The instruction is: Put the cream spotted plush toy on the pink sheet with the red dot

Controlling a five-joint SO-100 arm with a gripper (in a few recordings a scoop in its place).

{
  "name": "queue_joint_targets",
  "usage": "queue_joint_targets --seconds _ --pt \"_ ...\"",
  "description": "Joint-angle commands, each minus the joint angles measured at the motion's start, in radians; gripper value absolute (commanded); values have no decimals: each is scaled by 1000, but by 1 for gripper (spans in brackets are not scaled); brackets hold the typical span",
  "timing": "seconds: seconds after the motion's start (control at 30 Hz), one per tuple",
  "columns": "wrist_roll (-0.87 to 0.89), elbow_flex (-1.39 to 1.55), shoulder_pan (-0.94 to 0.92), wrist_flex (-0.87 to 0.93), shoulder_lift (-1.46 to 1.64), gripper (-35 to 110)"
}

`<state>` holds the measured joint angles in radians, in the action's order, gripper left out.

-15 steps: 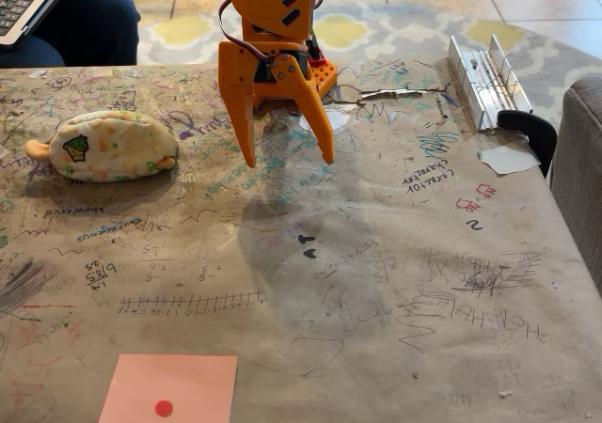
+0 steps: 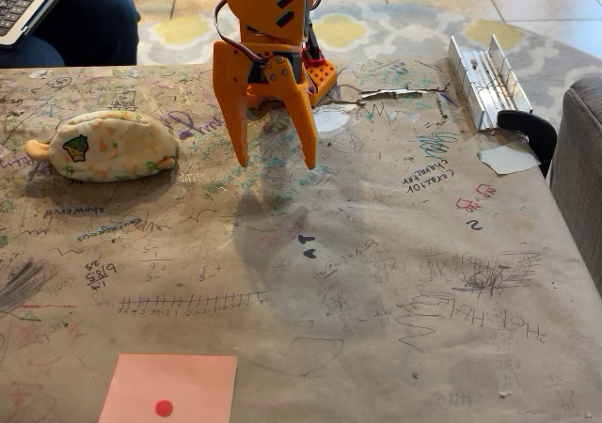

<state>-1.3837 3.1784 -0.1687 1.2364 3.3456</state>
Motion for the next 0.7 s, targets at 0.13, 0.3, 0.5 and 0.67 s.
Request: queue_joint_targets --seconds 0.13,0.3,0.5,0.67 --pt "123 2 48 -31 26 30" --pt "270 -186 43 -66 25 38" --pt "431 -523 -117 -17 -114 44" --pt "494 -699 -374 -9 -402 47"
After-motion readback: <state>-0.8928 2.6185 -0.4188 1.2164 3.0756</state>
